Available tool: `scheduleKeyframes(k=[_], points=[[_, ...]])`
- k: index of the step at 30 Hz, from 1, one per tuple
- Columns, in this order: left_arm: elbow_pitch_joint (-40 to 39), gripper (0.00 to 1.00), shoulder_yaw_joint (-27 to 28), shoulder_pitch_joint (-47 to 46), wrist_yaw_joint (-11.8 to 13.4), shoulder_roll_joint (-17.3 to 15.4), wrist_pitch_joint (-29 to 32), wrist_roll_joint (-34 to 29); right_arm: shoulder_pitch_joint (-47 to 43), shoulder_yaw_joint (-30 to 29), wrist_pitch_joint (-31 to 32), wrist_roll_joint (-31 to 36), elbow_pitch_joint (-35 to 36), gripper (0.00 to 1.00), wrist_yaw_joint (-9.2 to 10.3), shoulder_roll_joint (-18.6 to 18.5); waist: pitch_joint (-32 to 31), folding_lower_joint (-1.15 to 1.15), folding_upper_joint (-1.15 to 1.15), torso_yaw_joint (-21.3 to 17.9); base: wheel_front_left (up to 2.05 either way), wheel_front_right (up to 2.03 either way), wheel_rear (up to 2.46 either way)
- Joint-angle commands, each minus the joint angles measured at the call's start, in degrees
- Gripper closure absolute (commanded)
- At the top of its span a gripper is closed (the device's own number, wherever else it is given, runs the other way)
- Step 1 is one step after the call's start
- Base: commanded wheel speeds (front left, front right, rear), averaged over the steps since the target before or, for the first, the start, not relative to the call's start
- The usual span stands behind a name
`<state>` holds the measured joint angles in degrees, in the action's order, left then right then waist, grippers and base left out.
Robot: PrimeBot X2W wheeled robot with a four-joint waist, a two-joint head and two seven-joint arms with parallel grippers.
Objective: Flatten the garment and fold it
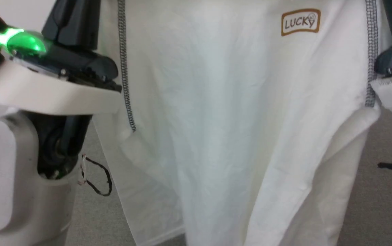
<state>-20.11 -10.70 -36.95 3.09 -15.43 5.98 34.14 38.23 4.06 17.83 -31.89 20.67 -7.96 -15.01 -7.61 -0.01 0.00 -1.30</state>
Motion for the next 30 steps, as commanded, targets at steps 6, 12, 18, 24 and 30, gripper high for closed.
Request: scheduleKeyframes(k=[6,12,18,24,30], points=[[2.2,1.0,1.4,-4.0,1.0,-1.5,2.9,1.6,5.3,0.7,-2.1,3.9,-7.2,1.0,0.47,-2.0,1.9,0.01,0.0,0.3,0.0,0.0,0.0],[7.6,1.0,1.2,-9.5,-0.4,-2.7,5.5,2.8,14.0,5.4,-4.7,6.6,-16.0,1.0,0.47,-5.3,7.5,0.01,0.0,0.0,0.0,0.0,0.0],[16.0,1.0,1.6,-19.7,-1.8,-3.1,6.6,3.5,26.9,11.4,-9.5,9.3,-26.9,1.0,0.47,-8.0,18.2,0.01,0.0,-0.6,0.0,0.0,0.0],[25.5,1.0,-1.3,-32.2,-4.8,-5.3,4.2,-2.5,40.5,16.0,-15.8,12.1,-40.6,1.0,0.47,-7.4,28.7,0.01,0.0,-1.4,0.0,0.0,0.0],[37.5,1.0,-1.9,-44.4,-5.8,-4.6,-0.8,-5.5,52.7,20.0,-22.7,15.7,-54.3,1.0,0.47,-6.7,35.6,0.01,0.0,-1.4,0.0,0.0,0.0]])
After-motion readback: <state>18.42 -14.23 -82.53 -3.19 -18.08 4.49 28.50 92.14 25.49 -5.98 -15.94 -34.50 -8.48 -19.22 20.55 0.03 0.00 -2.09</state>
